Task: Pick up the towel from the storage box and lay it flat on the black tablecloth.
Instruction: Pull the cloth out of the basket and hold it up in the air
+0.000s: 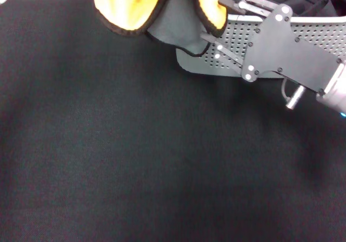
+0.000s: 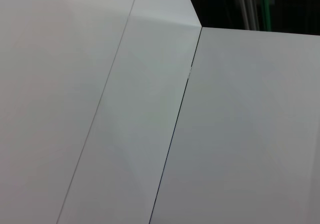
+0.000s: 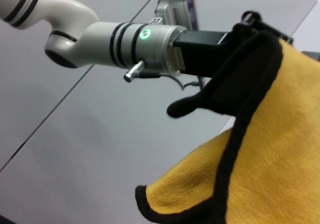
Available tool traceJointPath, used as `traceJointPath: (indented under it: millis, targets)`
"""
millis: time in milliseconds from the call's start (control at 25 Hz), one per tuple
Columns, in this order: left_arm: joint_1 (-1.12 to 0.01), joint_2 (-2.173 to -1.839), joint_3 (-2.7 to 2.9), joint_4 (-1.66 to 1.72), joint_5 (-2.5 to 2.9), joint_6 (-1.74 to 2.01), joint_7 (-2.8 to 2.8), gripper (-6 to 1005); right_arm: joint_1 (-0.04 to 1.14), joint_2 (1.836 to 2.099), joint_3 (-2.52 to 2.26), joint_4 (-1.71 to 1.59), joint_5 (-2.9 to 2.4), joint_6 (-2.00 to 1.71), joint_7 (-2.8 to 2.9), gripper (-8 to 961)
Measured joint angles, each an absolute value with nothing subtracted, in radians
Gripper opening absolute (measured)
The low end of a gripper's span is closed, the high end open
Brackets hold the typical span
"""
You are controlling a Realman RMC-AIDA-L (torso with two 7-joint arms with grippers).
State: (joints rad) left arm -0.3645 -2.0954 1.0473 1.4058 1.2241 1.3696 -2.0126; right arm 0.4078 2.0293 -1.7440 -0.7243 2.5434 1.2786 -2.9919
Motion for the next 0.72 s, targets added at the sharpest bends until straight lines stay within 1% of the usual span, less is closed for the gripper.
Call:
traceJointPath:
  millis: [200,560,720]
  targets:
    - [-0.360,-2.094,1.045,1.406,1.218,1.370,-2.012,29,0.377,2.029,-1.738,-0.720,2.562,1.292,-2.992,408]
    - [-0.362,-2.092,1.049,1.406,1.225,1.370,-2.007,30,0.370,2.029,-1.732,-0.709,2.596,1.286,-2.991,338]
    - [-0.359,-2.092,1.046,1.407,1.223,1.371,-2.002,30,0.370,2.029,-1.732,-0.705,2.597,1.284,-2.991,228]
